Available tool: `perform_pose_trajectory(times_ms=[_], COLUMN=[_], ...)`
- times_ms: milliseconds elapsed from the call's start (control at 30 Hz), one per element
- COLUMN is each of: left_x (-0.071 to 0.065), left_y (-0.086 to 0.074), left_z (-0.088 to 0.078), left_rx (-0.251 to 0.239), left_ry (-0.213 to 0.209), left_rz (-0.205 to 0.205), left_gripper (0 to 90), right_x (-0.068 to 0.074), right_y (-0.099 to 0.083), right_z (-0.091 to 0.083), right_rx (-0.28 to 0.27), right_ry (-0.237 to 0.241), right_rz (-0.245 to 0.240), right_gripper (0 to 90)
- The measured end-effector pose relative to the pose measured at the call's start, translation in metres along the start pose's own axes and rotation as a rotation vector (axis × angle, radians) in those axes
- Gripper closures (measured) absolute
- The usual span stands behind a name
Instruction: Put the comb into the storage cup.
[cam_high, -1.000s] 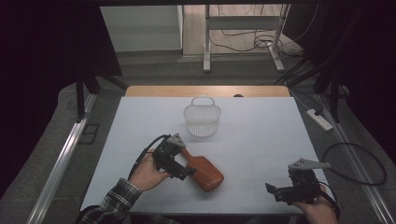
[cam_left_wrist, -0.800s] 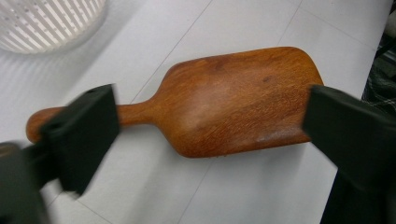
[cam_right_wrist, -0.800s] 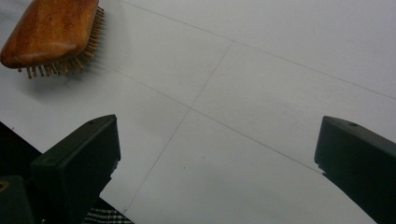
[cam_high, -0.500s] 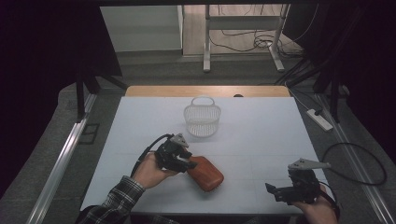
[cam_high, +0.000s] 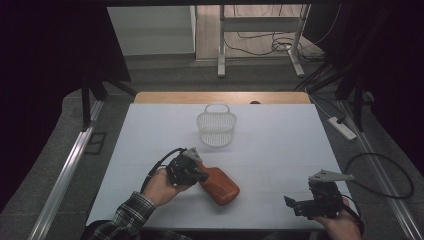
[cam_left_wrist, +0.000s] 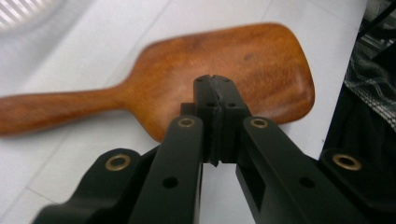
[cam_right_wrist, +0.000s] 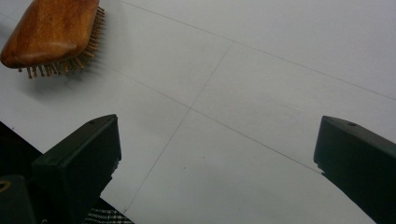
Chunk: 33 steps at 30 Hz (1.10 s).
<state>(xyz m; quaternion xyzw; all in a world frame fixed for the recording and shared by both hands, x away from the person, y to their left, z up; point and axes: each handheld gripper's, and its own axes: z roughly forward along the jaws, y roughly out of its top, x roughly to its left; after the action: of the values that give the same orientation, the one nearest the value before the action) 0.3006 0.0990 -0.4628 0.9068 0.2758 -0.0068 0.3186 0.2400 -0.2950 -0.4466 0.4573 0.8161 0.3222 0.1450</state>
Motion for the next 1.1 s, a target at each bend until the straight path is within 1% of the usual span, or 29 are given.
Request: perform_pose_trajectory(times_ms=[33, 100, 333, 433, 500, 600, 633, 733, 900, 1000, 1067, 1100], left_x=[0.0, -0.001, -0.007, -0.011, -0.013, -0.017, -0.017, -0.02, -0.024, -0.026, -0.027, -0.029], left_y=[-0.001, -0.005, -0.013, -0.015, -0.016, -0.018, -0.018, -0.018, -0.017, -0.016, -0.015, -0.014], left_z=[0.001, 0.003, 0.01, 0.014, 0.016, 0.019, 0.019, 0.023, 0.028, 0.031, 0.035, 0.037], left_rx=[0.009, 0.015, 0.041, 0.061, 0.065, 0.077, 0.077, 0.101, 0.127, 0.15, 0.16, 0.168], left_ry=[-0.003, -0.018, -0.038, -0.039, -0.047, -0.072, -0.072, -0.087, -0.09, -0.076, -0.08, -0.074], left_rz=[0.006, 0.002, -0.001, 0.006, 0.008, 0.013, 0.013, 0.033, 0.056, 0.069, 0.075, 0.08], left_gripper=[89.3, 89.3, 89.4, 89.4, 89.4, 89.4, 89.4, 89.4, 89.4, 89.4, 89.4, 89.3], right_x=[0.0, 0.0, 0.0, 0.0, 0.0, 0.0, 0.0, 0.0, 0.0, 0.0, 0.0, 0.0], right_y=[0.0, 0.0, 0.0, 0.0, 0.0, 0.0, 0.0, 0.0, 0.0, 0.0, 0.0, 0.0], right_z=[0.0, 0.0, 0.0, 0.0, 0.0, 0.0, 0.0, 0.0, 0.0, 0.0, 0.0, 0.0], right_rx=[-0.001, -0.002, -0.001, 0.0, -0.001, 0.0, 0.0, 0.0, 0.0, 0.002, 0.003, 0.004], right_ry=[0.0, 0.0, 0.004, 0.004, 0.005, 0.005, 0.005, 0.001, 0.001, 0.001, 0.002, 0.001], right_rz=[-0.001, -0.003, -0.005, -0.006, -0.006, -0.006, -0.006, -0.002, -0.001, -0.001, -0.001, -0.002], right_gripper=[1.0, 1.1, 1.2, 1.2, 1.2, 1.2, 1.2, 1.2, 1.2, 1.2, 1.3, 1.3])
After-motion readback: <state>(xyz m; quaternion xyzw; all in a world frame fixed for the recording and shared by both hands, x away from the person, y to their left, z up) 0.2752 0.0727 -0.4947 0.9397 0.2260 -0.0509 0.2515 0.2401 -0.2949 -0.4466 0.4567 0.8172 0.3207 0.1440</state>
